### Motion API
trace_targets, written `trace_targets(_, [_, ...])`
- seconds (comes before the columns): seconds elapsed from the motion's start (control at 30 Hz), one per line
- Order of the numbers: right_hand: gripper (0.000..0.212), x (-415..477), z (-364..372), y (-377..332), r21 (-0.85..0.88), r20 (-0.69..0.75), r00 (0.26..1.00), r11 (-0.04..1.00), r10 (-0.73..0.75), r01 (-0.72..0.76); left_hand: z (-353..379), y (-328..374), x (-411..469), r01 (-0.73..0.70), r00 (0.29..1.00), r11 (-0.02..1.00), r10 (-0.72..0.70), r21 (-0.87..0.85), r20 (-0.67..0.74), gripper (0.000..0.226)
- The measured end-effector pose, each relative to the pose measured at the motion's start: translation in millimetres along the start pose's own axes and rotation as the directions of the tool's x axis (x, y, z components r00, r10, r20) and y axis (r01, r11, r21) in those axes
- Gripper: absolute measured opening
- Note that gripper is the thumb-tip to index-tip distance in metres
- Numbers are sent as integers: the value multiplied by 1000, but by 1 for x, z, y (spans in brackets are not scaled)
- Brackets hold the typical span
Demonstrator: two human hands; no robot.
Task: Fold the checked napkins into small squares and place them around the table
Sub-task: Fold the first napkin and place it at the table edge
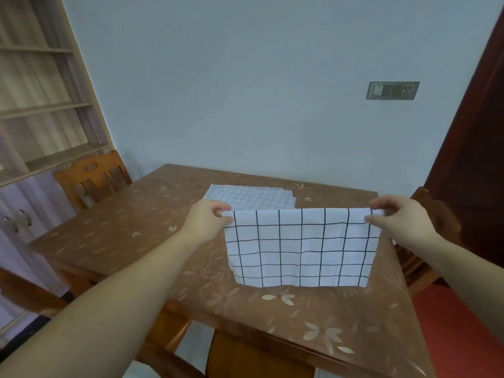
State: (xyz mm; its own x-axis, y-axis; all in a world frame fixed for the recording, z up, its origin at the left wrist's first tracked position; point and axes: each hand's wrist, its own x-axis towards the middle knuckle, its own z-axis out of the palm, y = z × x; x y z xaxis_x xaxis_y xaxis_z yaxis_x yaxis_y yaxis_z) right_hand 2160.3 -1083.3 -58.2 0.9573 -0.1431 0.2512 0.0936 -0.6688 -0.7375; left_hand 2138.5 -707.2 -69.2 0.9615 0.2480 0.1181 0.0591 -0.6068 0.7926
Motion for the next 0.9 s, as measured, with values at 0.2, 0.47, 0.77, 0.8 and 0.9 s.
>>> trace_targets(0.2, [34, -7, 2, -1, -286, 41, 975, 933, -216, 219, -2, -1, -3, -80, 996, 995, 81, 58, -21, 8])
trace_targets(0.47, [9, -4, 3, 16, -548, 243, 968, 815, -57, 186, 6, 29, -1, -129, 992, 982, 128, -139, -17, 9])
trace_targets(0.77, [12, -10, 28, 6, -683, 452, 877, 695, 161, 224, 26, 69, -2, -244, 965, 946, 259, -212, 44, 10])
trace_targets(0.8, [17, -11, 34, -4, -596, 496, 860, 766, 117, 240, 30, 73, -2, -257, 960, 942, 275, -213, 57, 9])
trace_targets(0.9, [20, -16, 49, -43, -183, 481, 866, 950, -138, 253, 41, 85, -3, -291, 944, 933, 316, -213, 95, 12])
